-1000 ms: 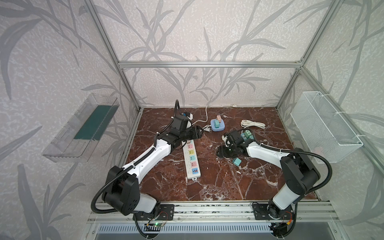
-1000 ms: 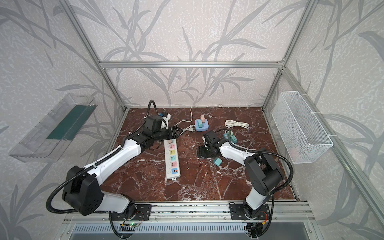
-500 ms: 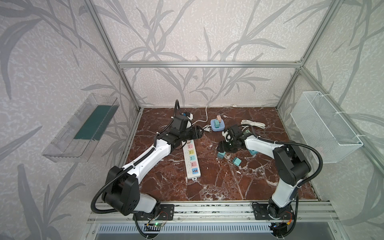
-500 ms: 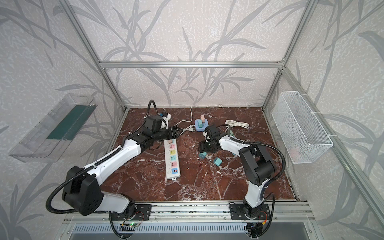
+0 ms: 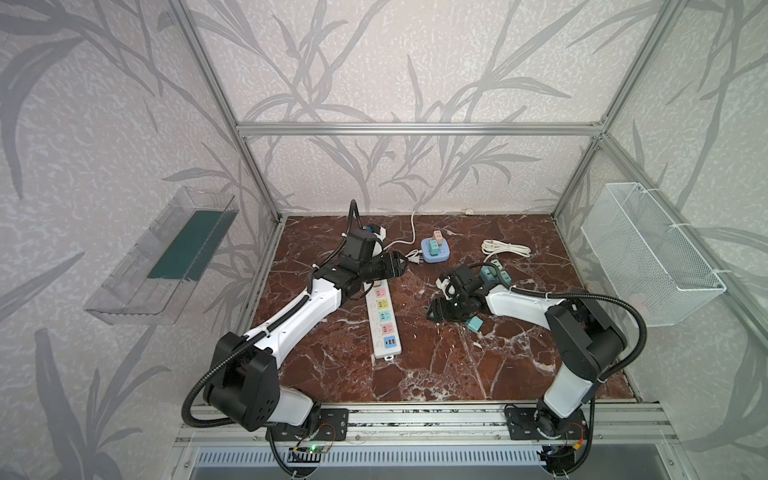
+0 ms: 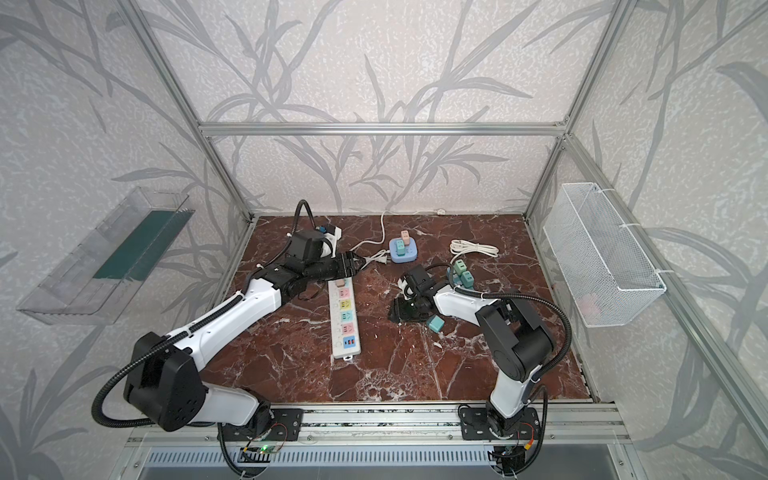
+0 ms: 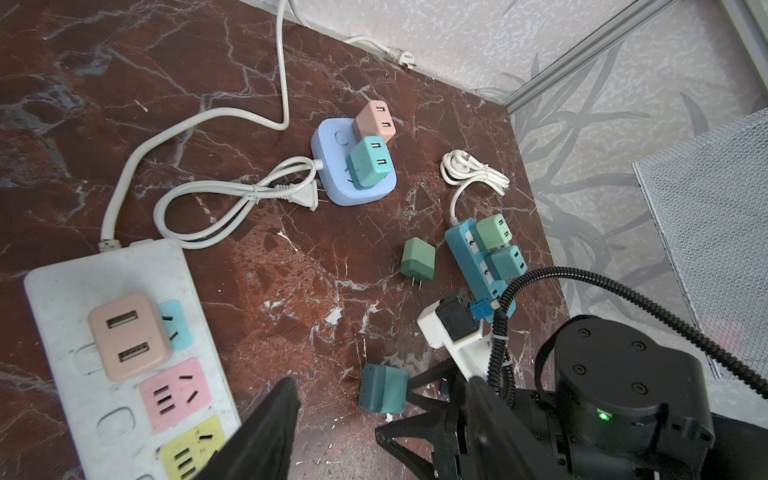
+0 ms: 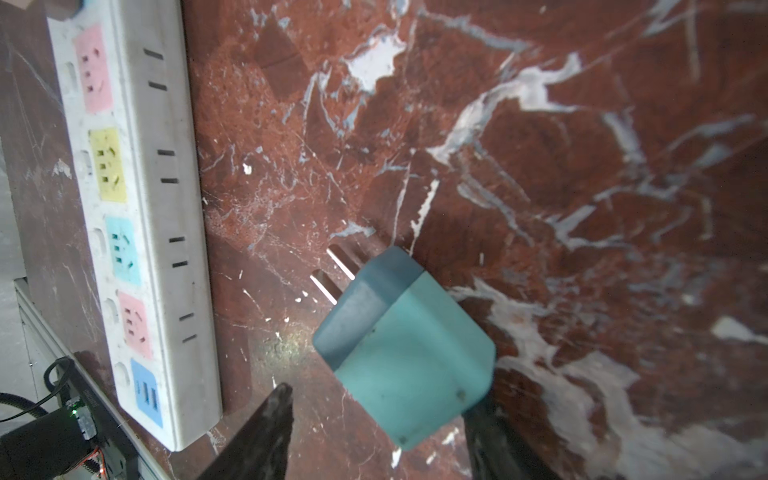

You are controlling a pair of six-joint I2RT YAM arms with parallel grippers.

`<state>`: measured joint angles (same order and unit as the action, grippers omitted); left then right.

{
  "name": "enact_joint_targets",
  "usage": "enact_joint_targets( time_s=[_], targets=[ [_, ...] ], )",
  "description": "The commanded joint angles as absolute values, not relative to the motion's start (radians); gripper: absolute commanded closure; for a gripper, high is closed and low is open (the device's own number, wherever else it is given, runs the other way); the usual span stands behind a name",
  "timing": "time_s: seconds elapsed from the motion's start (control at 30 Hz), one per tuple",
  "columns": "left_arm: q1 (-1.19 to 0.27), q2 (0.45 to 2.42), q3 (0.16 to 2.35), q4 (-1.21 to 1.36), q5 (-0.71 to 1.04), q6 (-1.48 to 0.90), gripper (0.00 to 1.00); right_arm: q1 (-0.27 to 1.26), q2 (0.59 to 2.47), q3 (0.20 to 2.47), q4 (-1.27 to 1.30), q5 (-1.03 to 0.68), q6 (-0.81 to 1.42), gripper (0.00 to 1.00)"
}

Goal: Insert the plug
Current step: 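Lower the right gripper onto a teal adapter near the teal strip and grasp it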

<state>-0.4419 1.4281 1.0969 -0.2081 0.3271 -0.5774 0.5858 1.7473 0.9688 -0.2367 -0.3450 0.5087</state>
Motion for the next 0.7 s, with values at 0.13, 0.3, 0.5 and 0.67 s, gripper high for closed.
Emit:
enact_joint_targets(
  time_s=[0.13, 0.3, 0.5, 0.67],
  targets=[
    [-0.437, 1.443, 1.088, -0.193, 0.356, -0.592, 0.35, 0.582, 1.78, 1.026, -0.237, -0.308, 0.507, 0.35],
    [-0.437, 1.448, 1.093, -0.202, 0.347, -0.58, 0.36, 0.584, 1.839, 1.059, -0.181, -0.373, 0.523, 0.35],
    [-0.437, 1.454, 1.092, -0.201, 0.343, -0.564, 0.36, 0.587, 1.907, 1.123, -0.153, -0.49, 0.523, 0.36],
    [-0.447, 1.455, 1.091, -0.215, 0.301, -0.508, 0.36, 0.572, 1.825, 1.081, -0.152, -0.448, 0.505, 0.35]
  ],
)
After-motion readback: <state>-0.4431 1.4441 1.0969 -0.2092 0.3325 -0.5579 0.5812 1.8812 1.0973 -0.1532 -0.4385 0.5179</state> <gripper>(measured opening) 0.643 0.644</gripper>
